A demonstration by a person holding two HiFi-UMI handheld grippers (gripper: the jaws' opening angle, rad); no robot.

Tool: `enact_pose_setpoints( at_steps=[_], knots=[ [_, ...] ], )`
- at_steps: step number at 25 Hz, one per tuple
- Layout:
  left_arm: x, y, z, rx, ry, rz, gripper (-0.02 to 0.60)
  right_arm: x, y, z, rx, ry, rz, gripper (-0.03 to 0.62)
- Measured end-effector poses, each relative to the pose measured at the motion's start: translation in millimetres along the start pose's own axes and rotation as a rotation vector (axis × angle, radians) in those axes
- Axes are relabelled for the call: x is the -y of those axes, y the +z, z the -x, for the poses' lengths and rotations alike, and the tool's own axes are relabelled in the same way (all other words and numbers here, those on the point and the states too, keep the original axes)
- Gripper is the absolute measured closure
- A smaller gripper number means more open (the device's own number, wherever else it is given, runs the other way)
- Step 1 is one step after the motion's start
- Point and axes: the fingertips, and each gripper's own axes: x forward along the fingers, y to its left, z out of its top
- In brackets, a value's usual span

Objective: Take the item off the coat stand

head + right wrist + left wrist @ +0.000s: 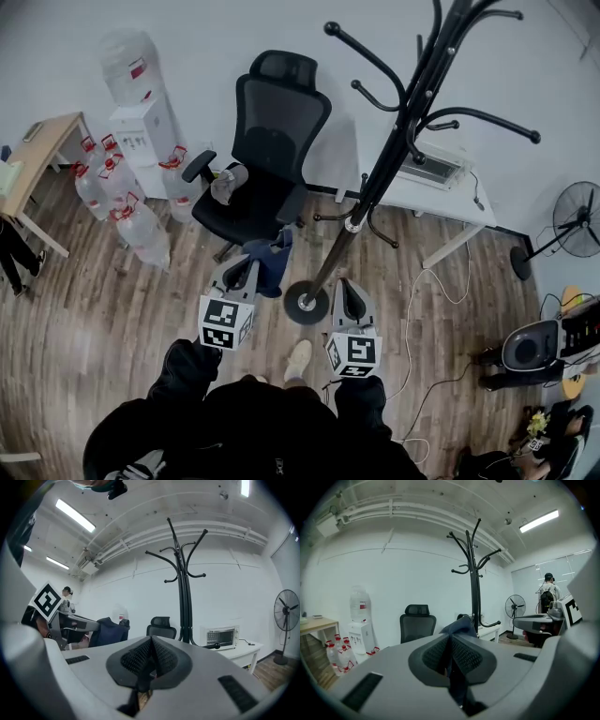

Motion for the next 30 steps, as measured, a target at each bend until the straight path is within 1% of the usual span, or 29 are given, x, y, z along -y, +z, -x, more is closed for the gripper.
enact_pose_setpoints(
  at_steps=[8,12,16,23,30],
  knots=[
    [-16,-6,56,0.005,0.032,0.004,0.551,-45,3,11,0.004,0.042,0.005,0.577],
    [-24,-8,74,0.002,0.049,0.006,0.551,-60,3,12,-0.001,0.058,0.0,0.577],
    [-29,-17,90,-0.005,0.066,0.011,0.551,-74,-1,14,-0.006,0.077,0.001,0.577],
    [-35,-20,95,-0.004,0.079,0.019,0.551,-86,-3,10,-0.017,0.121,0.008,0.577],
    [-34,-16,85,-0.004,0.081,0.021,0.551,-81,-3,1,-0.021,0.127,0.005,0.577]
  ],
)
